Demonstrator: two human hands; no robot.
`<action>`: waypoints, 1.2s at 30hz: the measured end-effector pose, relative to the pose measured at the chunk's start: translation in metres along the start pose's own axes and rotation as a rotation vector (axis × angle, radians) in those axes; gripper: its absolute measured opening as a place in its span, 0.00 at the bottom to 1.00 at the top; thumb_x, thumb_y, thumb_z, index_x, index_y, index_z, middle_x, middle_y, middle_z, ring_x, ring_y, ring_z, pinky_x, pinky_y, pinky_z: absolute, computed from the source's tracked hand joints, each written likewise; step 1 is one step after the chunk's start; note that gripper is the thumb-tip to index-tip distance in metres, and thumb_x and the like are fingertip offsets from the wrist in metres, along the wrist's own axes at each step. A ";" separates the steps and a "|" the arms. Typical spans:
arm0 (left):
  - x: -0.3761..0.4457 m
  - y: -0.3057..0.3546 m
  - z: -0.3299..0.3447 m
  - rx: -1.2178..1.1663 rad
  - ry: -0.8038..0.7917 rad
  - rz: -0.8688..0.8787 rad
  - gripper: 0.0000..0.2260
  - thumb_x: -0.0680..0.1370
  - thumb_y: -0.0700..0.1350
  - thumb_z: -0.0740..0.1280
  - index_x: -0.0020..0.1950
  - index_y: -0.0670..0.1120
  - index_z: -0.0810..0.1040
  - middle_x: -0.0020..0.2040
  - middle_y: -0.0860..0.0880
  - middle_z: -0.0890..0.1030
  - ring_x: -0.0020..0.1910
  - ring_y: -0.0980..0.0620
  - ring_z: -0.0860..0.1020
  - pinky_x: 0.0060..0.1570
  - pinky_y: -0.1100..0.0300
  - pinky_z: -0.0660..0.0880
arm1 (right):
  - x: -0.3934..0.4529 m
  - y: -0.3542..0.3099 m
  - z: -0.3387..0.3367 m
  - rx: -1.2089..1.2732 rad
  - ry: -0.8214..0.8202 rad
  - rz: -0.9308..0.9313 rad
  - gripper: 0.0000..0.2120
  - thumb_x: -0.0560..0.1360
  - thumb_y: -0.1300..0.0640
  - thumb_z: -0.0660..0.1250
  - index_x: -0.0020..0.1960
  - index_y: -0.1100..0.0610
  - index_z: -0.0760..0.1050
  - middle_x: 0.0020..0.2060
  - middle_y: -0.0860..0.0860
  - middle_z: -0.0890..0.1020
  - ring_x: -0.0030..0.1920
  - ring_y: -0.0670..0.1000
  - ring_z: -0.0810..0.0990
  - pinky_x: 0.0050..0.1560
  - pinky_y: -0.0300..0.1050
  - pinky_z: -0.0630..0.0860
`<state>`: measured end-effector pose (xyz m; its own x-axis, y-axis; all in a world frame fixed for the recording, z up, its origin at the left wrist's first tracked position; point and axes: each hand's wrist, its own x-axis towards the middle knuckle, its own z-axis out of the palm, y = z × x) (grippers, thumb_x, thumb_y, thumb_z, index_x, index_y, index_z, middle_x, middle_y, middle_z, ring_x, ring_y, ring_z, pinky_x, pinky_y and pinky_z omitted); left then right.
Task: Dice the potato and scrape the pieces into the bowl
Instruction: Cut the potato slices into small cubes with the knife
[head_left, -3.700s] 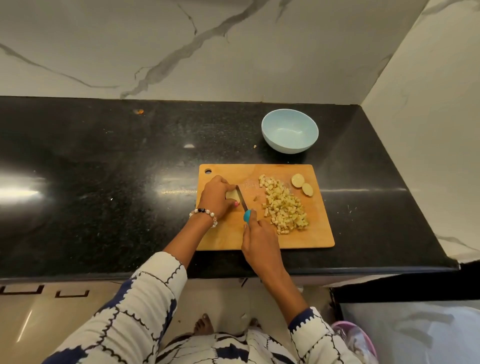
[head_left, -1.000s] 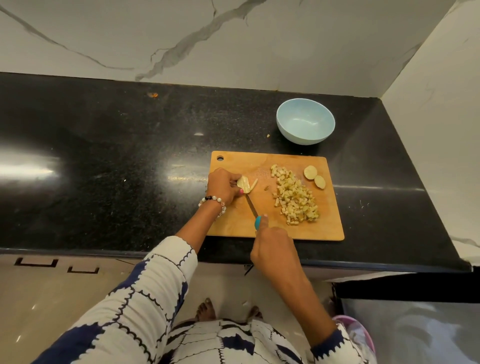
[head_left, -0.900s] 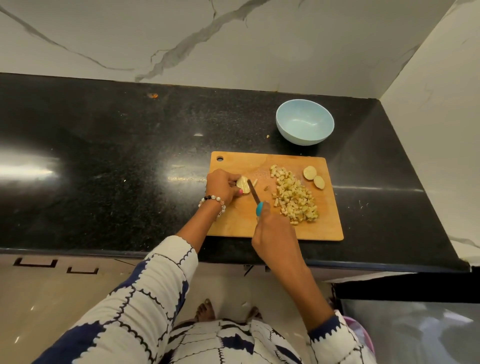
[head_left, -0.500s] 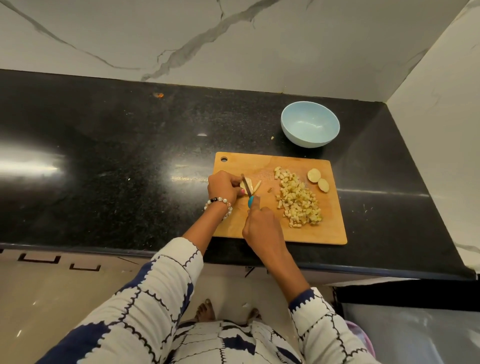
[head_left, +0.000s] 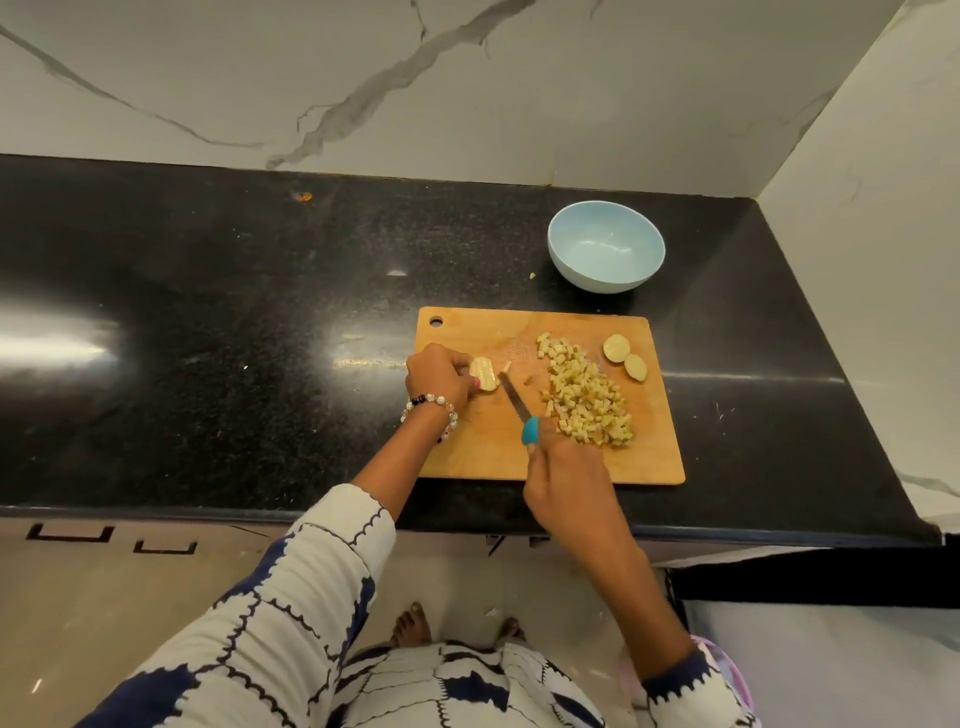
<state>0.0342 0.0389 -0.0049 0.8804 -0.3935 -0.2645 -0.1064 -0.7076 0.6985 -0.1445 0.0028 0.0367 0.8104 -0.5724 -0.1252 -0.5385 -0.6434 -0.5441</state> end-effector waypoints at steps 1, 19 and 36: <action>-0.001 0.002 0.002 0.007 0.001 -0.008 0.05 0.70 0.45 0.74 0.39 0.45 0.81 0.42 0.44 0.81 0.44 0.49 0.77 0.49 0.56 0.75 | 0.002 0.005 -0.005 0.025 0.035 0.012 0.21 0.80 0.59 0.54 0.72 0.63 0.63 0.42 0.58 0.80 0.41 0.57 0.79 0.35 0.47 0.70; 0.001 0.006 0.033 0.127 0.080 0.072 0.29 0.71 0.55 0.72 0.67 0.44 0.72 0.62 0.43 0.75 0.61 0.44 0.72 0.58 0.53 0.70 | 0.019 0.016 0.007 -0.127 0.035 -0.014 0.24 0.80 0.58 0.53 0.75 0.61 0.58 0.39 0.54 0.79 0.38 0.52 0.77 0.35 0.44 0.65; 0.027 0.006 0.006 0.386 -0.179 0.419 0.26 0.70 0.44 0.74 0.67 0.48 0.73 0.60 0.47 0.76 0.58 0.47 0.74 0.59 0.58 0.71 | 0.016 0.021 0.018 0.071 0.160 -0.071 0.21 0.80 0.57 0.57 0.72 0.63 0.63 0.38 0.56 0.80 0.37 0.53 0.78 0.36 0.47 0.73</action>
<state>0.0547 0.0205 -0.0120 0.6394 -0.7540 -0.1502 -0.6173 -0.6200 0.4843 -0.1387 -0.0110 0.0082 0.7956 -0.6041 0.0460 -0.4591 -0.6508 -0.6048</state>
